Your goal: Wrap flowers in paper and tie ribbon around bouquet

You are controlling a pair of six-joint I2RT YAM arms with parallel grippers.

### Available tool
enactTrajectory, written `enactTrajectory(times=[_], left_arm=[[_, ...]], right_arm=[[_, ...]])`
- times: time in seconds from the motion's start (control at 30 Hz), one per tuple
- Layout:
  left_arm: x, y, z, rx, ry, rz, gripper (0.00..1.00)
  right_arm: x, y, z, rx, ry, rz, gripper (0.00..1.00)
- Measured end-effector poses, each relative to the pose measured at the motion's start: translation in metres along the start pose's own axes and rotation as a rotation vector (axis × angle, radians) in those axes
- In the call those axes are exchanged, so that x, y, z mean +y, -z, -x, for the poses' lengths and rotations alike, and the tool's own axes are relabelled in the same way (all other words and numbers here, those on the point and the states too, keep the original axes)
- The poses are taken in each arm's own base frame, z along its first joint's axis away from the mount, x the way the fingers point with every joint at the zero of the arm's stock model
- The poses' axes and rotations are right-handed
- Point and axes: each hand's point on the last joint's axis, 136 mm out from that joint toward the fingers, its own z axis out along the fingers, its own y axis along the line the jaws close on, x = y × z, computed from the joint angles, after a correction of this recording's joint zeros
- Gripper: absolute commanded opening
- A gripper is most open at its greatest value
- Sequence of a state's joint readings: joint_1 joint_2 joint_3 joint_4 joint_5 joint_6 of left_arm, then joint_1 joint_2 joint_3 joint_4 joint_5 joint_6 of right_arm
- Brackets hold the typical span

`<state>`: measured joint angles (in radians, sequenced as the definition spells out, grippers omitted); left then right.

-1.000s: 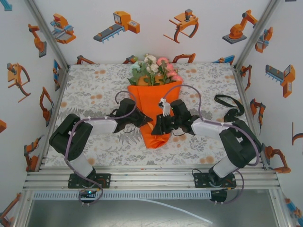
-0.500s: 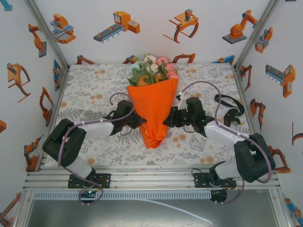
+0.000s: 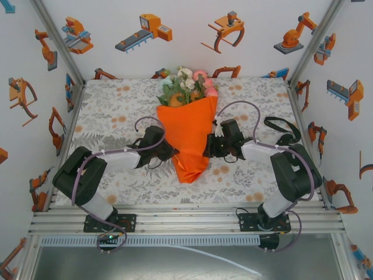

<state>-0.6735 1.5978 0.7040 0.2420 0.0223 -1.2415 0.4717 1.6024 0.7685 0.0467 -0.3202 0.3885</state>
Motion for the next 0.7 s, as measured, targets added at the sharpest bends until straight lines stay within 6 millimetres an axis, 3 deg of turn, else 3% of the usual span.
enactTrajectory(times=[0.1,0.17,0.27,0.37,0.47,0.57,0.7], left_arm=[[0.0,0.0,0.0,0.0,-0.006,0.0,0.0],[0.0,0.0,0.001,0.0,-0.007,0.0,0.0],[0.001,-0.001,0.0,0.004,-0.01,0.0,0.0],[0.002,-0.003,-0.001,0.009,-0.013,0.004,0.0],[0.003,-0.003,-0.002,0.013,-0.012,0.005,0.0],[0.003,-0.003,-0.002,0.013,-0.012,0.004,0.0],[0.003,-0.003,-0.001,0.011,-0.011,0.004,0.0]], right_arm=[[0.008,0.013,0.001,-0.001,0.006,0.015,0.53],[0.023,0.031,0.006,-0.04,0.02,0.055,0.5],[0.061,0.063,0.01,-0.114,0.076,0.146,0.33],[0.095,0.079,0.005,-0.136,0.115,0.239,0.22],[0.108,0.075,-0.009,-0.101,0.124,0.29,0.19],[0.103,0.06,-0.028,-0.029,0.102,0.289,0.18],[0.086,0.034,-0.069,0.102,0.07,0.27,0.18]])
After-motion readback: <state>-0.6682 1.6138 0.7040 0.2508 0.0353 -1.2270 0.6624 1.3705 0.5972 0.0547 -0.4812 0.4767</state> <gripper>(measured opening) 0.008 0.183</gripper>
